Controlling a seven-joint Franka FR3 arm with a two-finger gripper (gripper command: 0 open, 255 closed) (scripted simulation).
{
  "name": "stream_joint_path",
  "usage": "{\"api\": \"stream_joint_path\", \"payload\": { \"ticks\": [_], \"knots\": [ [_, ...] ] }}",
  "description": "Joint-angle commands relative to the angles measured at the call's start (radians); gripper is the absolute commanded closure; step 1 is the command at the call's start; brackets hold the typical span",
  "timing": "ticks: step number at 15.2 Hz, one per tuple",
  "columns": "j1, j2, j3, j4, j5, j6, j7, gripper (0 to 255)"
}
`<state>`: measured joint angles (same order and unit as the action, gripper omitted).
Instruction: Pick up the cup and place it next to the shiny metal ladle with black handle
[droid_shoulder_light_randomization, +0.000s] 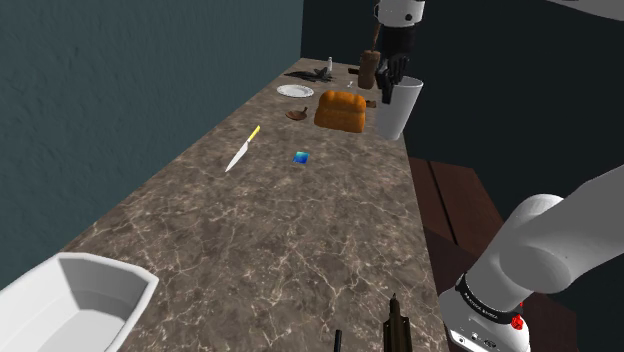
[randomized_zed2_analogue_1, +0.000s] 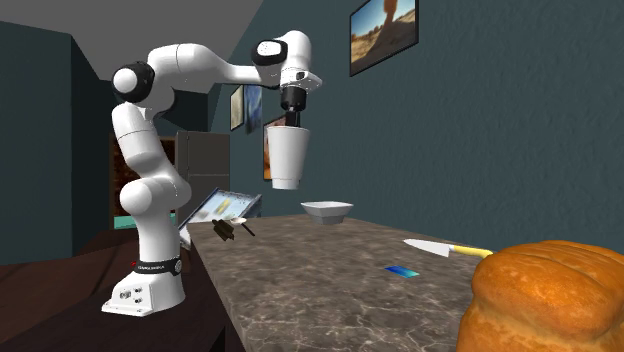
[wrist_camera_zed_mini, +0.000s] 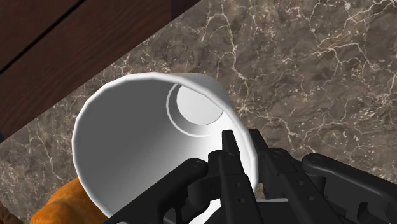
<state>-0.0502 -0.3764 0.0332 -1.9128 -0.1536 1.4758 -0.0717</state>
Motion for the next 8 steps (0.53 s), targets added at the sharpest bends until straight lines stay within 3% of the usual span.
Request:
{"api": "stream_joint_path", "payload": {
  "ticks": [1,8],
  "knots": [
    [0.017,-0.004,0.034,0.003,0.016,-0.014,0.049,255],
    [0.074,0.006,0.157,0.026,0.073,-0.049,0.221,255]
  ]
}}
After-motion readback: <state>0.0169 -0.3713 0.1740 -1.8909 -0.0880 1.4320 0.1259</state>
